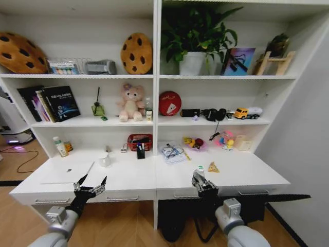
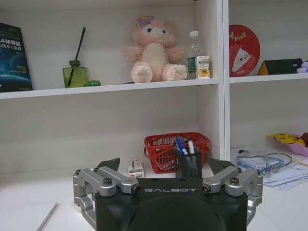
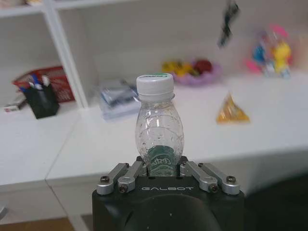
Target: Organize the objects on the table.
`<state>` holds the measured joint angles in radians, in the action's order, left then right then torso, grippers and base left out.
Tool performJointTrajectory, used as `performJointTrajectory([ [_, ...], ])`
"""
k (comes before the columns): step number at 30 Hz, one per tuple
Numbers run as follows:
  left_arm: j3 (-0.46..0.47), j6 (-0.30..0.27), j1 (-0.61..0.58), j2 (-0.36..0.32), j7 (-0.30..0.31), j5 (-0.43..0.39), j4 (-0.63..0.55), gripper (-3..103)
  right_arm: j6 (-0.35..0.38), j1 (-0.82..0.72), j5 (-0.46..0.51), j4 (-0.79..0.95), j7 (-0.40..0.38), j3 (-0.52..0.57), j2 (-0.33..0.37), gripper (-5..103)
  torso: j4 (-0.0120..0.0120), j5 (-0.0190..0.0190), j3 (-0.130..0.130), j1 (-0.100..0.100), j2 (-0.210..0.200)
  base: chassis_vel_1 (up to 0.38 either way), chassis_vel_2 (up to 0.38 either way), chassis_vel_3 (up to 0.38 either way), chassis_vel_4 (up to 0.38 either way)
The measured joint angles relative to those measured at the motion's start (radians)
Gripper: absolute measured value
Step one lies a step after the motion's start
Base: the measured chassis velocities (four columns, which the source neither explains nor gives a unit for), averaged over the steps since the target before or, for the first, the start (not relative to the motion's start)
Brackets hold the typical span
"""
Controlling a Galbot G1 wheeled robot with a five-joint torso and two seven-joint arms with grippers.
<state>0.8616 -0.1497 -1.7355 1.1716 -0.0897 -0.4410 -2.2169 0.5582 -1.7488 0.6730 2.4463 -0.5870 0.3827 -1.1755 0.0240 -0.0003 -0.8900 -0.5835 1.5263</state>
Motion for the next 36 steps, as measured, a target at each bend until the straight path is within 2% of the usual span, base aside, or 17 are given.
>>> performJointTrajectory([
  [1,0.000,0.000,0.000,0.000,0.000,0.000,0.000,100,0.000,0.000,0.000,0.000,0.000,0.000,0.000,25,0.0000,0.0000,0.000,0.000,0.000,-0.080,-0.125,0.044,0.070],
  [3,0.000,0.000,0.000,0.000,0.000,0.000,0.000,100,0.005,0.010,0.238,-0.018,-0.229,-0.012,-0.013,25,0.0002,0.0006,0.000,0.000,0.000,0.071,-0.006,0.001,-0.010],
  [5,0.000,0.000,0.000,0.000,0.000,0.000,0.000,100,-0.002,0.022,0.315,-0.036,-0.297,-0.012,-0.017,25,0.0000,-0.0011,0.000,0.000,0.000,0.025,0.037,-0.042,-0.054],
  [7,0.001,0.000,0.000,0.000,0.001,0.000,0.000,100,-0.025,0.072,0.581,-0.131,-0.464,-0.005,-0.045,25,-0.0004,0.0007,0.000,0.000,0.000,0.069,0.099,-0.072,-0.079],
  [12,0.001,0.000,0.000,0.000,0.001,0.000,0.000,100,-0.003,0.101,0.659,-0.303,-0.454,0.004,-0.095,25,-0.0003,0.0001,0.000,-0.001,0.000,0.035,0.054,-0.037,-0.030],
  [16,0.001,0.000,0.000,0.000,0.001,0.000,0.000,100,0.049,0.124,0.431,-0.582,-0.203,0.002,-0.137,25,0.0003,0.0004,0.000,-0.001,0.000,0.000,0.000,0.000,0.000],
  [17,0.001,0.000,0.000,0.000,0.001,0.000,0.000,100,0.049,0.124,0.431,-0.582,-0.203,0.002,-0.137,25,0.0003,0.0004,0.000,-0.001,0.000,0.000,0.000,0.000,0.000],
  [18,0.001,0.000,0.000,0.000,0.001,0.000,0.000,100,0.058,0.136,0.369,-0.649,-0.129,0.002,-0.144,25,0.0003,0.0004,0.000,-0.001,0.000,0.000,0.000,0.000,0.000],
  [19,0.001,0.000,0.000,0.000,0.000,0.000,0.000,100,0.071,0.163,0.238,-0.775,0.036,0.003,-0.150,25,0.0001,0.0006,0.000,-0.001,0.000,0.000,0.000,0.000,0.000],
  [20,0.001,0.000,0.000,0.000,0.000,0.000,0.000,100,0.071,0.163,0.238,-0.775,0.036,0.003,-0.150,25,0.0001,0.0006,0.000,-0.001,0.000,0.000,0.000,0.000,0.000],
  [22,0.001,0.000,0.000,0.000,0.000,0.000,0.000,100,0.023,0.206,-0.062,-0.949,0.338,0.004,-0.152,25,-0.0002,0.0003,0.000,-0.001,0.000,0.000,0.000,0.000,0.000],
  [23,0.001,0.000,0.000,0.000,0.000,0.000,0.000,100,0.023,0.206,-0.062,-0.949,0.338,0.004,-0.152,25,-0.0002,0.0003,0.000,-0.001,0.000,0.000,0.000,0.000,0.000],
  [25,0.001,0.000,0.000,0.000,0.000,0.000,0.000,100,-0.130,0.249,-0.395,-1.075,0.619,0.012,-0.160,24,0.0000,0.0002,0.000,-0.001,0.000,0.000,0.000,0.000,0.000],
  [26,0.001,0.000,0.000,0.000,0.000,0.000,0.000,100,-0.130,0.249,-0.395,-1.075,0.619,0.012,-0.160,24,0.0000,0.0002,0.000,-0.001,0.000,0.000,0.000,0.000,0.000],
  [28,0.001,0.000,0.000,0.000,0.000,0.000,0.000,100,-0.270,0.290,-0.682,-1.146,0.744,0.032,-0.185,24,-0.0003,0.0001,0.000,-0.001,0.000,0.000,0.000,0.000,0.000],
  [31,0.001,0.000,0.000,0.000,0.000,0.000,0.000,100,-0.310,0.310,-0.792,-1.157,0.770,0.036,-0.210,24,-0.0001,0.0004,0.000,-0.001,0.000,0.000,0.000,0.000,0.000],
  [36,0.001,0.000,0.000,0.000,0.000,0.000,0.000,100,-0.295,0.316,-0.804,-1.150,0.762,0.022,-0.226,24,0.0000,0.0004,0.000,-0.001,0.000,0.000,0.000,0.000,0.000],
])
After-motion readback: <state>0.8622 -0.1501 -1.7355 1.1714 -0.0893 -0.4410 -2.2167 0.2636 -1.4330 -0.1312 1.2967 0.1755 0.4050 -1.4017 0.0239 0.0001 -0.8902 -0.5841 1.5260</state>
